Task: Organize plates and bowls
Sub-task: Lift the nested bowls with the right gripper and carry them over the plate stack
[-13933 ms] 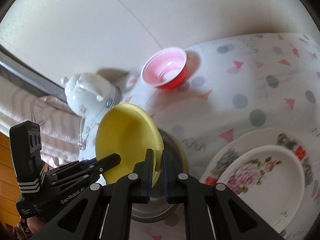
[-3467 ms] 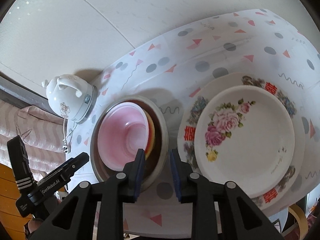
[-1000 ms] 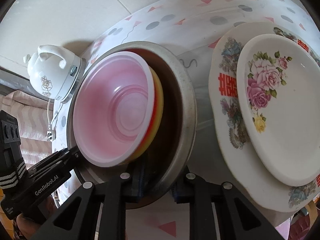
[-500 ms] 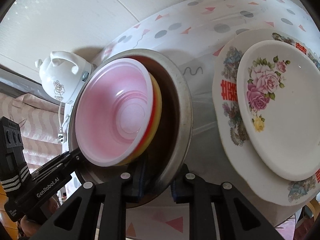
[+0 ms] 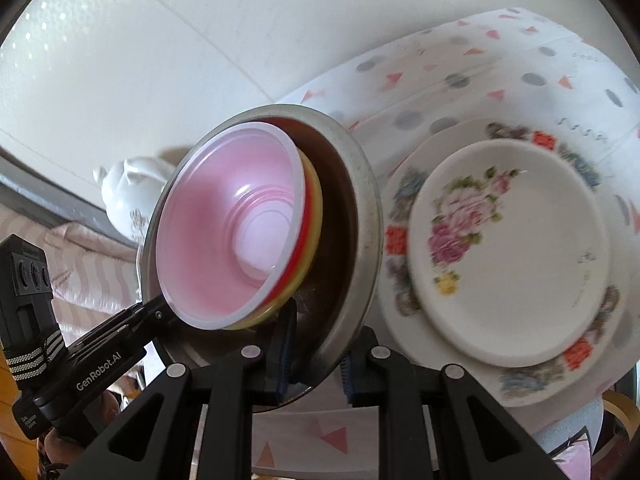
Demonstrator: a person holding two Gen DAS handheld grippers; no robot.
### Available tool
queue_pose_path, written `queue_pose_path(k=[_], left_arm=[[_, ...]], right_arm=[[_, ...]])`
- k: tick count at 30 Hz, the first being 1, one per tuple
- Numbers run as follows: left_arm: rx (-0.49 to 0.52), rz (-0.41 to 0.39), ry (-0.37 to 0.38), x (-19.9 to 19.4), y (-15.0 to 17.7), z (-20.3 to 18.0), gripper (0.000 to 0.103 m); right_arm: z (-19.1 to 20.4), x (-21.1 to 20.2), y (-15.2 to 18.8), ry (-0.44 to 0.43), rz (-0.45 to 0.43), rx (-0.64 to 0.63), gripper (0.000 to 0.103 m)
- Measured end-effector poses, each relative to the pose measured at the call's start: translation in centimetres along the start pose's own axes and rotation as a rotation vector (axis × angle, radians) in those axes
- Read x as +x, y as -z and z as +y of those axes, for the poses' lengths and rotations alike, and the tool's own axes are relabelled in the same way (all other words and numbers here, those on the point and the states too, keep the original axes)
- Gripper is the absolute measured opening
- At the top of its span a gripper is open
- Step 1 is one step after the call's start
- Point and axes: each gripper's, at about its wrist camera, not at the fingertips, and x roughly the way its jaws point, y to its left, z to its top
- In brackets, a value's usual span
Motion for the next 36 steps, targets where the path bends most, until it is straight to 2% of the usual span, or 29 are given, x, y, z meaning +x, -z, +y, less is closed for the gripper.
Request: queue_pose_path(k=[18,36], left_arm=[[0.174,0.048,0.107,3.5,-2.3,-8.9,0.020],[0.234,0.148,0.131,8.4,-1.8,-12.7,0.020]], right_arm=[[-7.4,-5.9,-0.5,0.082,-0.119,0.177,0.019],[-12.2,-5.8,0.2,0.151,-0.106,0.281,0.019]])
